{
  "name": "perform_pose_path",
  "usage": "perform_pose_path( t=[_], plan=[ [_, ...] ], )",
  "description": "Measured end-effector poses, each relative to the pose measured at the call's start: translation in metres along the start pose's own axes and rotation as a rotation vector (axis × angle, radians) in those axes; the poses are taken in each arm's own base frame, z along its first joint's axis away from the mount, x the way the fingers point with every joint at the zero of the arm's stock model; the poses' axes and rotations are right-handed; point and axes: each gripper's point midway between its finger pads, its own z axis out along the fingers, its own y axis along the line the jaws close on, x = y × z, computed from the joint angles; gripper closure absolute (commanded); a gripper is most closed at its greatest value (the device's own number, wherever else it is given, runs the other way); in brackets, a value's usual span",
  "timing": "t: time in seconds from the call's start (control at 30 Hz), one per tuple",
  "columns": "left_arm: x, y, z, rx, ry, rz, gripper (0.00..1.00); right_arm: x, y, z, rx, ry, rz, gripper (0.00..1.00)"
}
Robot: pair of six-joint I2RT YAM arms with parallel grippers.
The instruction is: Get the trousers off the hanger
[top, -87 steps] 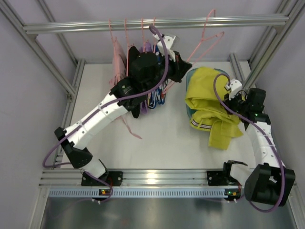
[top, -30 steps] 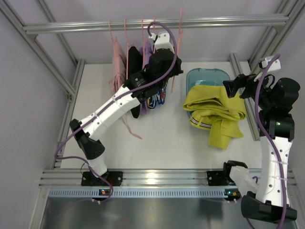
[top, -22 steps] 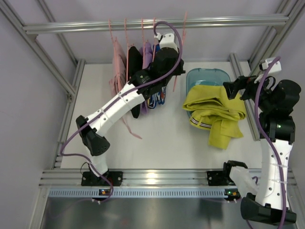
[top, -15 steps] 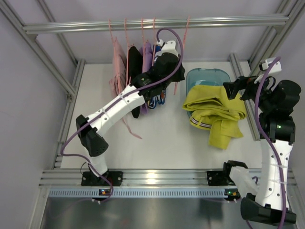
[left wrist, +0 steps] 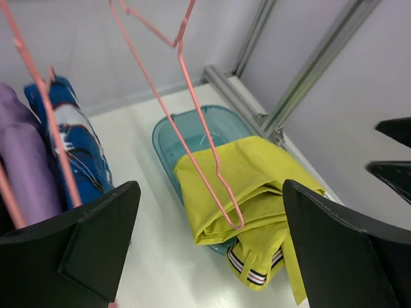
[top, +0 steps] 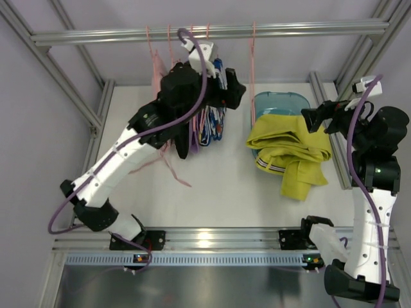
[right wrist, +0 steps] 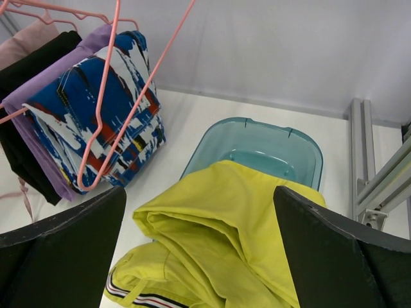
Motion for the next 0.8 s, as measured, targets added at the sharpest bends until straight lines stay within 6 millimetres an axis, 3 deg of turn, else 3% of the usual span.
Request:
perform_pose_path(
  t=[0.13,0.27,0.43,0.53,0.67,0.8],
  plan=[
    [-0.039,-0.004,-0.051,0.086,-0.093,0.094,0.01,-0.006,0.006,-0.003,-0.023,-0.010,0.003,0.01],
    [-0.053,0.006,-0.088,0.139,-0.137,0.238,0.01,-0.005,0.015,-0.005,-0.065,-0.003,0.015,0.01],
    [-0.060,0.095,-0.115,-0.092,-0.150,0.317,0.01,-0.002,0.027,-0.014,-0.106,0.006,0.018,0.01],
    [-0.040,0.145,-0.140,-0.249,-0.108,0.317,0.01,0.001,0.034,-0.020,-0.132,0.009,0.018,0.01],
    [-0.008,0.193,-0.187,-0.433,-0.061,0.305,0.01,0.017,0.042,-0.026,-0.163,0.044,0.030,0.01],
    [0.005,0.219,-0.229,-0.574,-0.065,0.298,0.01,0.041,0.045,-0.027,-0.187,0.098,0.056,0.01]
  ],
)
